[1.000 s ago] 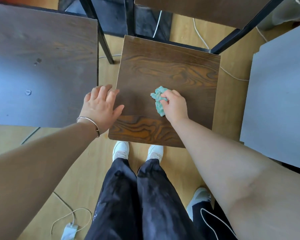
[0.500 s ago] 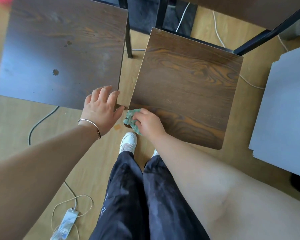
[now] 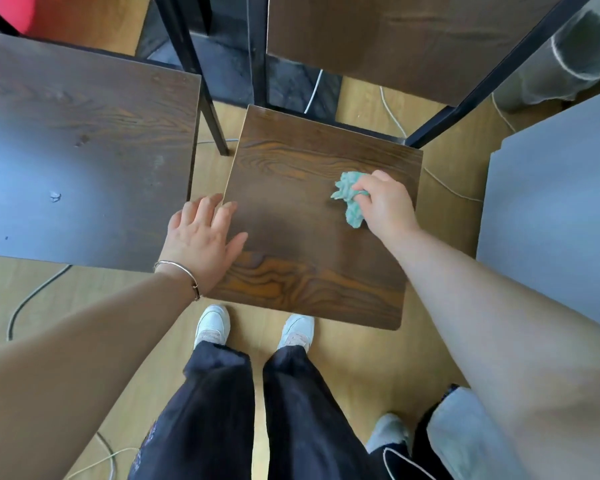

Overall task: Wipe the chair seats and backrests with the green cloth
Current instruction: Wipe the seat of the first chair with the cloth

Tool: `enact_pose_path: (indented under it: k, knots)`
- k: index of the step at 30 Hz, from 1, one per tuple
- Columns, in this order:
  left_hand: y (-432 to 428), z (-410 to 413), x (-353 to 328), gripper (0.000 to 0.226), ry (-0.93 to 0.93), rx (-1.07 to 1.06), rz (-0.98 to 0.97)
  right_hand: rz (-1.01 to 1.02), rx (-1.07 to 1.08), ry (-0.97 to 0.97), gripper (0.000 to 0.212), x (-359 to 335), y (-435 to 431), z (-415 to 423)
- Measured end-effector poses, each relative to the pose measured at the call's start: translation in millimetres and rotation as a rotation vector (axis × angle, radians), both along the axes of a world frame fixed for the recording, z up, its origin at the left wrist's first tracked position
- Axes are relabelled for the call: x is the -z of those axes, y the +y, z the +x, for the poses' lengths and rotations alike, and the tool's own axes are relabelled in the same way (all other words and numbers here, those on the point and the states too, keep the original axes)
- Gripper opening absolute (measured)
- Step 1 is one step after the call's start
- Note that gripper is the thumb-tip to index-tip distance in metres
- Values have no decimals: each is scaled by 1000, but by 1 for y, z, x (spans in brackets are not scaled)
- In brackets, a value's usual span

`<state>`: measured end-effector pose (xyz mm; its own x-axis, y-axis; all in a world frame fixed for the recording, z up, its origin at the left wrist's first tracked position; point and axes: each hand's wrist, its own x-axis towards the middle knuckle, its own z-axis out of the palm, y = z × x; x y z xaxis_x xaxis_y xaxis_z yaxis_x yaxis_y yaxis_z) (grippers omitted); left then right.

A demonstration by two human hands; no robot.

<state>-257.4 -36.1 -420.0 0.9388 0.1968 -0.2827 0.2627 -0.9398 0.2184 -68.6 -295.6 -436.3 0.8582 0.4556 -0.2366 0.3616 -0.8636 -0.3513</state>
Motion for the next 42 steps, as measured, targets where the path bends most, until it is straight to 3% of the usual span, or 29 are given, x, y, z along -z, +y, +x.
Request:
enact_pose_path:
  k: [5,10,13,20,26,42]
  knots:
    - [-5,31,10,57,-25,0,-44,-78,253,-69,18,6,-19,47]
    - [15,47,19,58,1,86,-20,-7,596,-1,18,31,5,51]
    - [34,56,23,57,15,118,-3,61,696,19,15,41,33,47]
    - [80,63,27,63,30,146,2,140,559,62,20,44,147,48]
    - [109,58,32,57,-61,114,-40,144,424,93,15,41,223,65]
    - [130,29,37,58,-22,137,-37,190,255,87,13,52,250,20]
